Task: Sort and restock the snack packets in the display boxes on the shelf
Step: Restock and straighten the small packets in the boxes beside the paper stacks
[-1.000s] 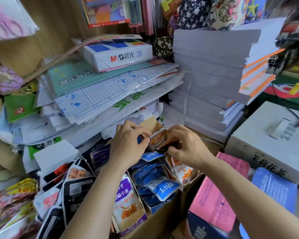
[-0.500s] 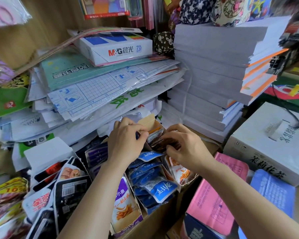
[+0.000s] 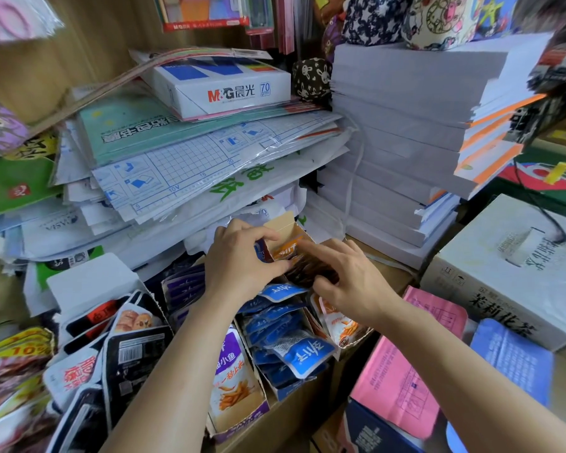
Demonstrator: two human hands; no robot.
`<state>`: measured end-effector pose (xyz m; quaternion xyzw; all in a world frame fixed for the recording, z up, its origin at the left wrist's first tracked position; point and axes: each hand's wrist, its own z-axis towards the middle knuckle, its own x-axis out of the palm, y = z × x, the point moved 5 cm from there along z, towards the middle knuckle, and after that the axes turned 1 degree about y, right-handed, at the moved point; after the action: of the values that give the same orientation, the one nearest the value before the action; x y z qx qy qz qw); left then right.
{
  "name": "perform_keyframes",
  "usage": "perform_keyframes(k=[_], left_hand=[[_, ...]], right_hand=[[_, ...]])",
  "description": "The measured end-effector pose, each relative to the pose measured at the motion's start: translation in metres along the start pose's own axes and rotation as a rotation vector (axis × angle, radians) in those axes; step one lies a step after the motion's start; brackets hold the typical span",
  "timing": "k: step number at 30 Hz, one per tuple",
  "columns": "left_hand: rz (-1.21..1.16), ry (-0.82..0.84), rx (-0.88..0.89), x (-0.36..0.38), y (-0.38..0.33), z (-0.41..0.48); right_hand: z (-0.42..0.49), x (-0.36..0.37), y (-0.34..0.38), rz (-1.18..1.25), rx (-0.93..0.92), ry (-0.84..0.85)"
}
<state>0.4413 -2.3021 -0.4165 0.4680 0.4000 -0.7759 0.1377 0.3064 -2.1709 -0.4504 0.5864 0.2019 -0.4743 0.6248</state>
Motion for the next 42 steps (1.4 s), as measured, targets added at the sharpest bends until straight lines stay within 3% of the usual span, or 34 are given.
perform_keyframes(k=[8, 19, 30, 35, 38, 42], left_hand=[[-0.075, -0.039, 0.079, -0.001, -0.002, -0.003], [0.076, 0.0, 0.117, 0.004, -0.005, -0.003], [0.0, -0.087, 0.067, 0.003, 0.0, -0.003], [-0.134, -0.074, 0.154, 0.002, -0.008, -0.002], [-0.043, 0.002, 0.173, 0.006, -0.013, -0.004], [0.008, -0.017, 0.169, 0.007, -0.009, -0.002]], right_hand=[[0.001, 0.0, -0.002, -0.015, 0.003, 0.0], [-0.004, -0.005, -0.005, 0.036, 0.007, 0.006], [-0.005, -0.005, -0.007, 0.025, 0.001, 0.004], [-0.006, -0.006, -0.008, 0.046, -0.005, 0.011], [-0.007, -0.005, -0.009, 0.039, -0.004, 0.027], [-0.007, -0.005, -0.008, 0.023, 0.005, 0.053]])
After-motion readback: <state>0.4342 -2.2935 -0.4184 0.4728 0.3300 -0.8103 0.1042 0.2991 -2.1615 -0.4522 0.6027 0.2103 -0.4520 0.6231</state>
